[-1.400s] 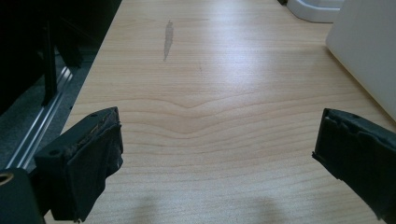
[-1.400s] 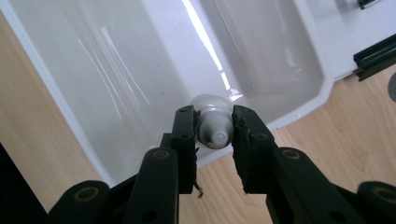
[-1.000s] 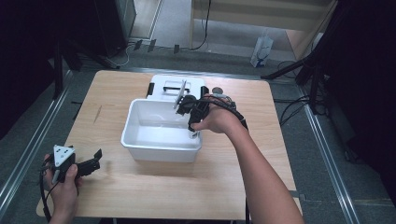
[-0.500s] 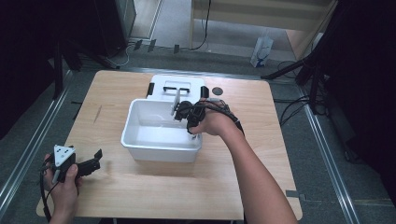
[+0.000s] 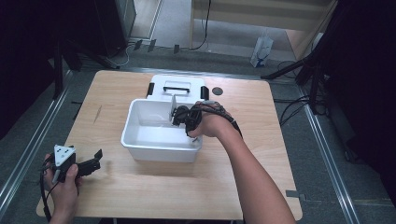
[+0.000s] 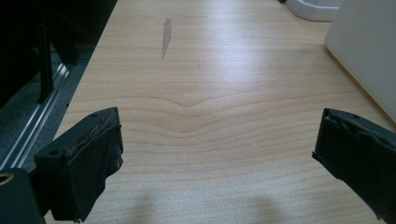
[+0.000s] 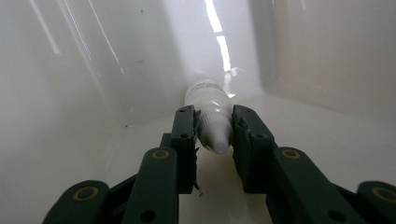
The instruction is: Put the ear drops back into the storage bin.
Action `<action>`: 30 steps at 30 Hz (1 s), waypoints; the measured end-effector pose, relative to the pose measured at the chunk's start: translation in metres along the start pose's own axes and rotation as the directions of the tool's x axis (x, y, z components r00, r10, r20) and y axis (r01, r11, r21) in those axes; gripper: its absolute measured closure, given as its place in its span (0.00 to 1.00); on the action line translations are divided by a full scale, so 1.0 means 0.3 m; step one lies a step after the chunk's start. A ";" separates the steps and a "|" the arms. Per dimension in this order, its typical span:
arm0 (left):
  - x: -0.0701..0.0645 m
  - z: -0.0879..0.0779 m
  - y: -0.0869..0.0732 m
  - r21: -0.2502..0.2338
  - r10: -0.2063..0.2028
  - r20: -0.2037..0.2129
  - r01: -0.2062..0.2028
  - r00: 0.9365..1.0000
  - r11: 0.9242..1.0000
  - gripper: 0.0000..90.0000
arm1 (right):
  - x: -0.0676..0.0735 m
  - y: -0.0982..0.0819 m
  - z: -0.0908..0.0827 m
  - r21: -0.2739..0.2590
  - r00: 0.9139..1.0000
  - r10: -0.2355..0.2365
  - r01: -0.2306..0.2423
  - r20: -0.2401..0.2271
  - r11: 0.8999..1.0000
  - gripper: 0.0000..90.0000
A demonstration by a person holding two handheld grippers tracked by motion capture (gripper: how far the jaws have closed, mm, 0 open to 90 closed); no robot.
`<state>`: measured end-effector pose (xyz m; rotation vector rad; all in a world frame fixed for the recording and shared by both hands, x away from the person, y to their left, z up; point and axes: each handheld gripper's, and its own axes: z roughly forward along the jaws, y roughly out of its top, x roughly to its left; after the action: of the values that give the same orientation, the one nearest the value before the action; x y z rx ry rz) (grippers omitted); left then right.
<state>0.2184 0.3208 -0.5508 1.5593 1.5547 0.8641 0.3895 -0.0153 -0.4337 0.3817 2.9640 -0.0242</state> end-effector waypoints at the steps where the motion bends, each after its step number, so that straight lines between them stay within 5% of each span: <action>1: 0.001 0.000 0.000 0.001 -0.001 0.002 0.001 1.000 1.000 0.02 | 0.000 0.002 0.006 0.003 1.000 -0.006 0.006 0.001 1.000 0.79; 11: 0.000 0.001 0.000 0.000 -0.003 -0.001 0.003 1.000 1.000 0.02 | -0.006 -0.002 -0.009 -0.027 1.000 0.020 -0.020 -0.008 0.999 0.74; 20: 0.000 0.001 0.000 0.003 -0.001 0.001 0.001 1.000 1.000 0.02 | -0.006 -0.020 -0.068 -0.125 0.999 0.047 -0.049 -0.016 0.991 0.62; 30: -0.001 0.000 0.000 0.004 0.002 0.001 -0.002 1.000 1.000 0.02 | 0.005 -0.045 -0.181 -0.209 0.988 0.151 -0.151 -0.015 0.966 0.18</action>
<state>0.2184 0.3205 -0.5507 1.5649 1.5549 0.8612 0.3765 -0.0261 -0.3803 0.5750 2.8879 0.3035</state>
